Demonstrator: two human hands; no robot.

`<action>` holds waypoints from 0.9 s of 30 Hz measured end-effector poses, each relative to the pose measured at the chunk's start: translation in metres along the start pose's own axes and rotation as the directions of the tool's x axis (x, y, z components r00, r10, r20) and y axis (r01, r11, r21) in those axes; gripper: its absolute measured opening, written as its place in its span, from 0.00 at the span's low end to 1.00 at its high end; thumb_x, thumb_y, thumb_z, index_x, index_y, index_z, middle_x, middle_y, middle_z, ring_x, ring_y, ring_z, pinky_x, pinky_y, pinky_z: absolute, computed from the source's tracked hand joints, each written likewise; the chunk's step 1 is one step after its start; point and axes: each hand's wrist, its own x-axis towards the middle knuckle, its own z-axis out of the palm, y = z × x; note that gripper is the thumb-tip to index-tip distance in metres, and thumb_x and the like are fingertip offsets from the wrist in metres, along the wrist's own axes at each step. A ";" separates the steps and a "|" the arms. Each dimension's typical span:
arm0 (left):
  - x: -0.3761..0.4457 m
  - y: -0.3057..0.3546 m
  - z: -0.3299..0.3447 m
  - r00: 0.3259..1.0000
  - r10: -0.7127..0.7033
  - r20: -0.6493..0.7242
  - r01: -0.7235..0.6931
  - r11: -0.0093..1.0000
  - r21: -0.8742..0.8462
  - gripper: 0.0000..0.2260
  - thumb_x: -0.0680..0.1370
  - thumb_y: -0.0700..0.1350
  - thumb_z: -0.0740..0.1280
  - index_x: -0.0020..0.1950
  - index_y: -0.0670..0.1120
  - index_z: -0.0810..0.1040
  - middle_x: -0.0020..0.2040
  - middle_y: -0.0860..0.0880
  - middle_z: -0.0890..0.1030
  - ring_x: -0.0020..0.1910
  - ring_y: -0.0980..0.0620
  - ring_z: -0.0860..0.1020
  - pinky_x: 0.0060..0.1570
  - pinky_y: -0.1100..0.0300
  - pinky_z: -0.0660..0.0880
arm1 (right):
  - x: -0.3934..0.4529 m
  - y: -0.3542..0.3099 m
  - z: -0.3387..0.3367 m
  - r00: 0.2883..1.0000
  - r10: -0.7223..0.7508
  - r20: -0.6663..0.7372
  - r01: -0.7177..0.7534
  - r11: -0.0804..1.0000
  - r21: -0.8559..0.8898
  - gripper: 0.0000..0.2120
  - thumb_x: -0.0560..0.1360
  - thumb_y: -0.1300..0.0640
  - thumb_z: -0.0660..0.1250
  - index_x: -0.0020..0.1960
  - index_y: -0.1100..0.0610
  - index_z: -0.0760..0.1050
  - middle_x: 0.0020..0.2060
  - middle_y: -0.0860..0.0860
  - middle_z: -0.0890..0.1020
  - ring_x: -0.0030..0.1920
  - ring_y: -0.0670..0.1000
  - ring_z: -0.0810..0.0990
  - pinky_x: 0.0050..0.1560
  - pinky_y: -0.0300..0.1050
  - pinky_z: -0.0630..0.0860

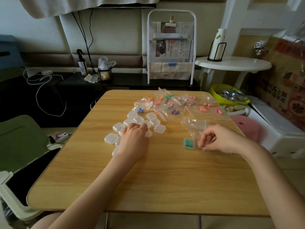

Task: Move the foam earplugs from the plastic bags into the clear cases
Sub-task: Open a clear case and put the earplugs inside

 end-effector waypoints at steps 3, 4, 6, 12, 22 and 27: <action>-0.002 0.002 -0.002 0.999 0.035 -0.037 -0.036 0.998 -0.044 0.14 0.78 0.43 0.62 0.63 0.47 0.71 0.61 0.49 0.77 0.66 0.48 0.68 0.59 0.57 0.61 | -0.001 -0.003 0.000 1.000 0.000 0.022 0.000 1.000 0.003 0.09 0.68 0.64 0.75 0.36 0.51 0.82 0.38 0.49 0.84 0.42 0.48 0.81 0.48 0.48 0.79; -0.003 0.003 -0.003 0.998 0.045 -0.049 -0.048 0.996 -0.075 0.14 0.78 0.43 0.62 0.64 0.47 0.71 0.61 0.49 0.77 0.65 0.47 0.69 0.58 0.57 0.63 | -0.002 -0.005 0.000 1.000 -0.007 0.014 0.007 1.000 0.009 0.08 0.69 0.64 0.74 0.37 0.51 0.81 0.36 0.47 0.84 0.41 0.48 0.82 0.47 0.47 0.78; -0.005 0.006 -0.007 0.997 0.030 -0.071 -0.043 0.981 -0.187 0.16 0.77 0.42 0.64 0.65 0.47 0.71 0.63 0.48 0.75 0.60 0.47 0.72 0.54 0.56 0.67 | -0.002 -0.007 0.000 0.998 -0.038 -0.055 0.040 0.998 0.045 0.08 0.70 0.64 0.73 0.38 0.52 0.80 0.35 0.46 0.83 0.40 0.47 0.81 0.44 0.44 0.77; -0.013 0.016 -0.011 0.991 0.040 -0.129 -0.081 0.941 -0.328 0.16 0.74 0.43 0.68 0.62 0.45 0.74 0.61 0.48 0.75 0.59 0.48 0.72 0.51 0.63 0.64 | 0.017 -0.021 0.011 0.939 -0.124 -0.321 0.167 0.980 0.108 0.05 0.74 0.62 0.69 0.44 0.52 0.78 0.41 0.44 0.80 0.41 0.42 0.77 0.40 0.35 0.72; -0.019 0.032 0.001 0.984 0.171 0.052 -0.148 0.945 -0.291 0.15 0.75 0.47 0.67 0.61 0.47 0.71 0.58 0.47 0.77 0.56 0.47 0.75 0.50 0.55 0.72 | 0.108 -0.065 0.048 0.982 -0.178 -0.061 0.165 0.970 -0.178 0.20 0.82 0.54 0.55 0.74 0.45 0.63 0.71 0.51 0.69 0.69 0.57 0.69 0.65 0.56 0.71; -0.018 0.024 0.001 0.967 0.254 0.017 -0.245 0.945 -0.218 0.19 0.75 0.52 0.68 0.63 0.49 0.70 0.61 0.51 0.75 0.63 0.50 0.69 0.57 0.57 0.69 | 0.116 -0.062 0.053 0.980 -0.132 -0.151 0.082 0.951 -0.298 0.14 0.81 0.50 0.59 0.63 0.51 0.76 0.60 0.54 0.79 0.56 0.55 0.78 0.55 0.53 0.76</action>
